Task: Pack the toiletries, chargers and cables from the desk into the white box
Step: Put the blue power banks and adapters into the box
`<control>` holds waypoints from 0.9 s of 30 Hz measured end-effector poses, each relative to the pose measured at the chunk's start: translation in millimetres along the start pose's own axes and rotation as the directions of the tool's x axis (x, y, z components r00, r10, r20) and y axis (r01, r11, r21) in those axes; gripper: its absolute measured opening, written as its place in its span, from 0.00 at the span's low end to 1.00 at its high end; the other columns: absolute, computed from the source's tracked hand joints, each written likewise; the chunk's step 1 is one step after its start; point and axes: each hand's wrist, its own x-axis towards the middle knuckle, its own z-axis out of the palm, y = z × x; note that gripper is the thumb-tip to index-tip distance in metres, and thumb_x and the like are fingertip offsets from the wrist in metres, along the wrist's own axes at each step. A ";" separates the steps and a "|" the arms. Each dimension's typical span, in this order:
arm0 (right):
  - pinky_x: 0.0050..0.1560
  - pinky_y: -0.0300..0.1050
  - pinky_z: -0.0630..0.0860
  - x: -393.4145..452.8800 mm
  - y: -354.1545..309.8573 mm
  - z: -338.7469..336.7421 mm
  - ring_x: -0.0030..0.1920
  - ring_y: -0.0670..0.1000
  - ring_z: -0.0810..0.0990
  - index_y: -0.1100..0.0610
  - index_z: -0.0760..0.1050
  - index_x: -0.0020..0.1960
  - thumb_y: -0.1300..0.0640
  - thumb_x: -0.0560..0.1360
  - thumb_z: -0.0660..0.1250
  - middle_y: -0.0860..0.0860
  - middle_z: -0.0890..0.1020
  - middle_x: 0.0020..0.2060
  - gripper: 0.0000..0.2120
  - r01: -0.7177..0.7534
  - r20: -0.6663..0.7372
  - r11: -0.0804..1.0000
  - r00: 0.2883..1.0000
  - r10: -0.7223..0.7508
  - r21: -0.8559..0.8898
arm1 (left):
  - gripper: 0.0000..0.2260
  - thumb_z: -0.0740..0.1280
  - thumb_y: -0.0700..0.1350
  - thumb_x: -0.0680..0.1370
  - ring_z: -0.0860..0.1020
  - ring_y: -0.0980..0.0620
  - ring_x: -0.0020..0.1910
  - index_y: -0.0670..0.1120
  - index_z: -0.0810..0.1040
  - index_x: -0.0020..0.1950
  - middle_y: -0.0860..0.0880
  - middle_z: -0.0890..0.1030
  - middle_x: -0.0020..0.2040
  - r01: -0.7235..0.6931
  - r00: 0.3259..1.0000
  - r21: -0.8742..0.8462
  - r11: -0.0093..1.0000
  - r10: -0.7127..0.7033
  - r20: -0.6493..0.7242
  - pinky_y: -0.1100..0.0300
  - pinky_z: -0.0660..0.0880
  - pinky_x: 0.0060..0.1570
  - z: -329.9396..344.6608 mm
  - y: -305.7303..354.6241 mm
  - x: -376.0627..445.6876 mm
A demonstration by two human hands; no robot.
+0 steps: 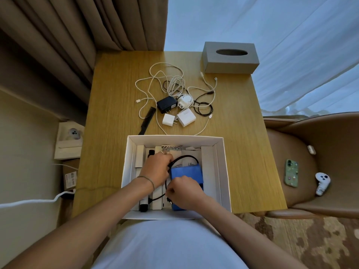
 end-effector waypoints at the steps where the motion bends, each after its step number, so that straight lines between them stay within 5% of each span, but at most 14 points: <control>1: 0.34 0.47 0.69 -0.1 2.4 -2.2 0.36 0.59 0.75 0.62 0.79 0.40 0.59 0.78 0.60 0.59 0.80 0.35 0.13 0.009 0.017 1.000 1.000 -0.010 0.028 | 0.12 0.67 0.35 0.74 0.80 0.43 0.47 0.44 0.81 0.55 0.46 0.81 0.50 -0.017 1.000 0.021 1.000 0.018 -0.004 0.50 0.78 0.46 1.6 -0.7 -1.8; 7: 0.43 0.44 0.77 -3.6 17.6 -24.1 0.43 0.47 0.80 0.50 0.85 0.56 0.57 0.81 0.62 0.47 0.87 0.49 0.13 0.032 -0.120 0.982 0.993 -0.010 0.187 | 0.08 0.68 0.37 0.74 0.81 0.44 0.48 0.45 0.79 0.52 0.45 0.82 0.47 -0.035 0.997 0.141 0.989 0.025 0.076 0.54 0.76 0.43 3.1 1.7 -10.1; 11: 0.34 0.32 0.73 -1.4 23.6 -55.5 0.33 0.38 0.78 0.52 0.85 0.54 0.59 0.80 0.65 0.42 0.84 0.36 0.11 0.088 -0.311 0.943 0.950 0.017 0.320 | 0.11 0.65 0.37 0.76 0.80 0.46 0.50 0.46 0.79 0.56 0.46 0.81 0.51 -0.073 0.983 0.290 0.954 0.020 0.180 0.56 0.77 0.45 -6.5 12.9 -8.2; 16: 0.31 0.43 0.78 16.9 27.1 -111.8 0.30 0.46 0.79 0.48 0.84 0.52 0.56 0.80 0.65 0.44 0.83 0.34 0.09 0.130 -0.511 0.877 0.847 0.144 0.463 | 0.13 0.65 0.42 0.78 0.79 0.51 0.50 0.51 0.77 0.62 0.51 0.81 0.52 -0.119 0.990 0.243 0.963 0.135 -0.051 0.56 0.78 0.49 -37.0 26.3 -11.4; 19: 0.35 0.46 0.80 46.3 32.7 -144.1 0.33 0.46 0.81 0.50 0.84 0.50 0.56 0.78 0.66 0.44 0.84 0.36 0.08 0.082 -0.561 0.904 0.806 0.187 0.420 | 0.11 0.63 0.45 0.80 0.79 0.54 0.42 0.53 0.79 0.59 0.54 0.81 0.45 -0.212 0.954 0.032 0.977 0.214 -0.212 0.58 0.78 0.41 -63.3 34.3 -9.0; 23: 0.37 0.46 0.80 95.4 43.6 -166.4 0.38 0.53 0.83 0.56 0.83 0.42 0.58 0.72 0.65 0.51 0.85 0.37 0.07 -0.132 -0.488 0.965 0.842 0.230 0.226 | 0.08 0.63 0.45 0.81 0.72 0.63 0.37 0.53 0.80 0.55 0.58 0.77 0.44 -0.195 0.942 -0.080 0.978 0.163 -0.294 0.72 0.68 0.35 -90.8 32.2 15.6; 27: 0.29 0.41 0.69 135.8 47.0 -164.1 0.29 0.53 0.75 0.56 0.71 0.32 0.55 0.68 0.69 0.52 0.77 0.30 0.10 -0.247 -0.403 0.969 0.887 0.226 0.002 | 0.09 0.64 0.45 0.80 0.76 0.60 0.42 0.53 0.81 0.57 0.55 0.79 0.49 -0.091 0.967 -0.102 0.991 0.063 -0.248 0.62 0.77 0.41 -111.4 20.5 46.5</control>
